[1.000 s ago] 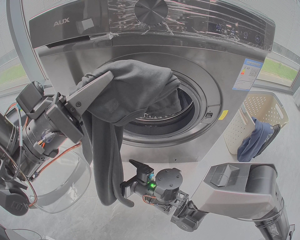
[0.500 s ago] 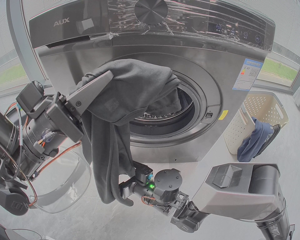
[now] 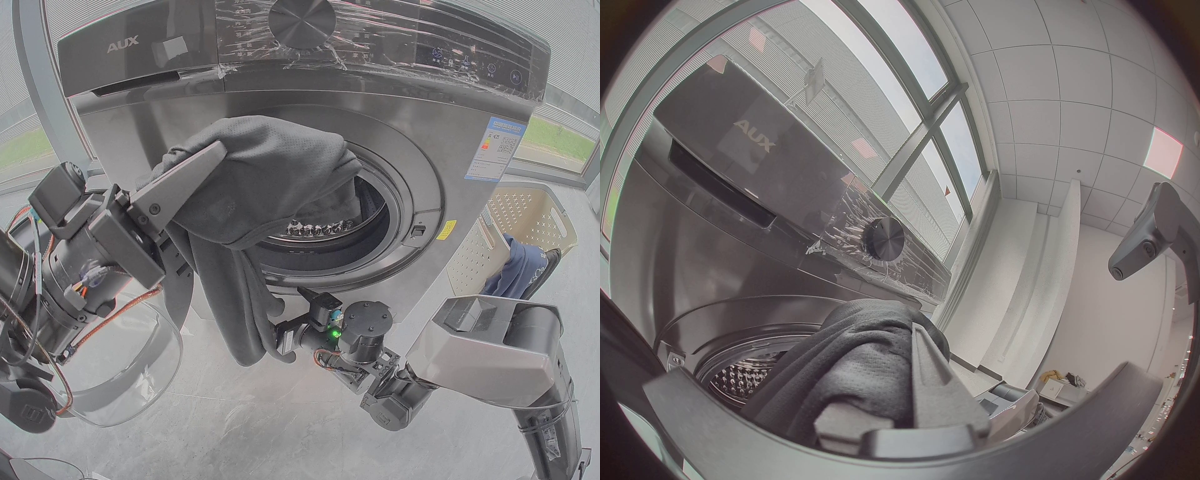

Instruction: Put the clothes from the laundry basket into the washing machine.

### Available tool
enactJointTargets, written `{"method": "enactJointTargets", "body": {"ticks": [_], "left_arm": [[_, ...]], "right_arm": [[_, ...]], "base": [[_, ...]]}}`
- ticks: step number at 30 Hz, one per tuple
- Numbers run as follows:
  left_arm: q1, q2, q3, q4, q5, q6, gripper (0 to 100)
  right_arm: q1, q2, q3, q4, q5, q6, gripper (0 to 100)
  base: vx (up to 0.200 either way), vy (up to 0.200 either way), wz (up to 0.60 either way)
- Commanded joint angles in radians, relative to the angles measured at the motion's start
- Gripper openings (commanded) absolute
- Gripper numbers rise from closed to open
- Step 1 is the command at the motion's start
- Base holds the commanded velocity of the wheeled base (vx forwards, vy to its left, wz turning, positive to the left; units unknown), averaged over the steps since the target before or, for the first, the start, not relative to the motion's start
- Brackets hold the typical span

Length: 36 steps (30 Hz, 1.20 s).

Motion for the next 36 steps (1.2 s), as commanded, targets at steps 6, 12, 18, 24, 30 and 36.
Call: {"method": "enactJointTargets", "body": {"ticks": [6, 12, 18, 24, 30, 36], "left_arm": [[-0.002, -0.001, 0.003, -0.001, 0.000, 0.001, 0], [-0.002, -0.001, 0.005, -0.001, 0.000, 0.001, 0], [-0.003, -0.002, 0.006, -0.001, 0.000, 0.001, 0], [-0.002, -0.004, 0.006, -0.001, 0.000, -0.002, 0], [0.000, -0.004, 0.005, -0.001, 0.000, -0.004, 0], [0.006, -0.002, 0.003, -0.001, 0.000, -0.004, 0]], "right_arm": [[0.015, 0.036, -0.031, -0.003, 0.031, -0.006, 100], [0.064, 0.047, -0.064, 0.004, 0.072, -0.020, 100], [0.054, 0.110, -0.216, 0.045, 0.073, -0.037, 100], [0.046, 0.142, -0.266, 0.039, 0.064, -0.043, 0], [0.020, 0.111, -0.239, 0.036, 0.055, -0.039, 0], [-0.051, -0.047, -0.076, 0.030, 0.049, -0.035, 0]], "base": [[0.000, 0.000, 0.00], [0.000, 0.000, 0.00], [0.000, 0.000, 0.00], [0.000, 0.000, 0.00], [0.000, 0.000, 0.00], [0.000, 0.000, 0.00]]}}
